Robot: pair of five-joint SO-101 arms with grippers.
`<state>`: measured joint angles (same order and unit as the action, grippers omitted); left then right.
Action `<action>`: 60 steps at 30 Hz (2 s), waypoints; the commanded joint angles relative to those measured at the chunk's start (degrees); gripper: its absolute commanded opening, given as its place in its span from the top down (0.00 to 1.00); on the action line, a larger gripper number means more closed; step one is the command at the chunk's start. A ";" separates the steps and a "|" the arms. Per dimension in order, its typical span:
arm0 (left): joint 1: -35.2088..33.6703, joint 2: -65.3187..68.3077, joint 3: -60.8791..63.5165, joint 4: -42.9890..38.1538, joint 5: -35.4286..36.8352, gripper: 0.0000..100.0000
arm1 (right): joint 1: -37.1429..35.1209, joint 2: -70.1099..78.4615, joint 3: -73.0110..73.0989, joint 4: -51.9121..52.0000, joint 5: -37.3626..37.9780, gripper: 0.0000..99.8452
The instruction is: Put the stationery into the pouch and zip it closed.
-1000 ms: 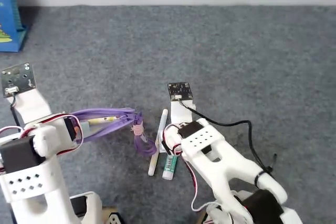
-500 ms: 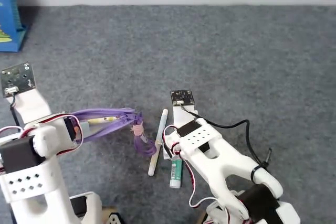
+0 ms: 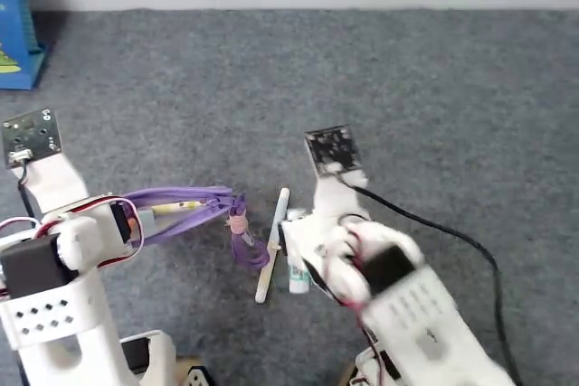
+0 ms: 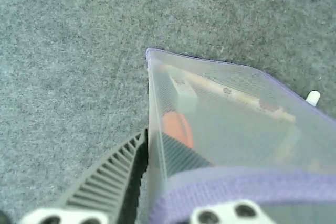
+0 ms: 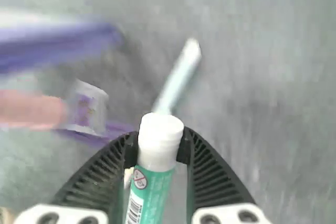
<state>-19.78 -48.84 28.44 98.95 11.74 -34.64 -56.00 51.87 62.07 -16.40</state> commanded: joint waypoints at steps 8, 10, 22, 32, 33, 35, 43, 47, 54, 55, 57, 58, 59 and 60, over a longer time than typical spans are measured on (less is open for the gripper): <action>-0.53 0.00 1.45 1.32 0.70 0.99 | -10.24 -25.36 -3.08 -5.93 8.53 0.99; -0.53 0.00 1.45 1.32 0.70 0.99 | -12.26 -26.59 -3.08 -9.71 8.53 0.99; -0.53 0.00 1.45 1.32 0.70 0.99 | -22.20 -26.68 -2.46 -39.34 8.53 0.99; -0.53 0.00 1.45 1.32 0.70 0.99 | -22.55 -12.00 4.31 -61.58 8.62 0.99; -0.53 0.00 1.45 1.32 0.70 0.99 | -22.55 -10.68 4.84 -63.25 8.62 0.99; -0.62 0.00 1.45 1.32 0.70 0.99 | -22.55 -8.48 5.98 -65.98 8.62 0.99; -0.62 0.00 1.45 1.32 0.70 0.99 | -22.29 -3.38 12.75 -74.77 8.62 0.99; -0.62 0.00 1.54 1.32 0.70 0.99 | -20.88 -1.71 14.86 -78.02 8.70 0.99; -0.62 0.00 1.54 1.32 0.70 0.99 | -21.67 -4.35 14.59 -69.23 13.80 0.75; -0.62 0.00 1.54 1.32 0.70 0.99 | -21.93 -5.23 14.51 -67.56 13.80 0.73; -0.62 0.00 1.54 1.32 0.70 0.99 | -22.20 -7.16 14.51 -65.19 13.63 0.75; -0.62 0.00 1.54 1.32 0.70 0.99 | -22.20 -8.22 14.51 -64.31 13.63 0.77; -0.62 0.00 1.54 1.32 0.70 0.99 | -22.11 -9.01 14.51 -63.78 13.63 0.79; -0.62 0.00 1.54 1.32 0.70 0.99 | -22.02 -10.07 14.51 -62.99 13.63 0.81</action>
<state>-19.78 -48.84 28.53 98.95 11.74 -56.44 -62.59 67.52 -2.73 -3.47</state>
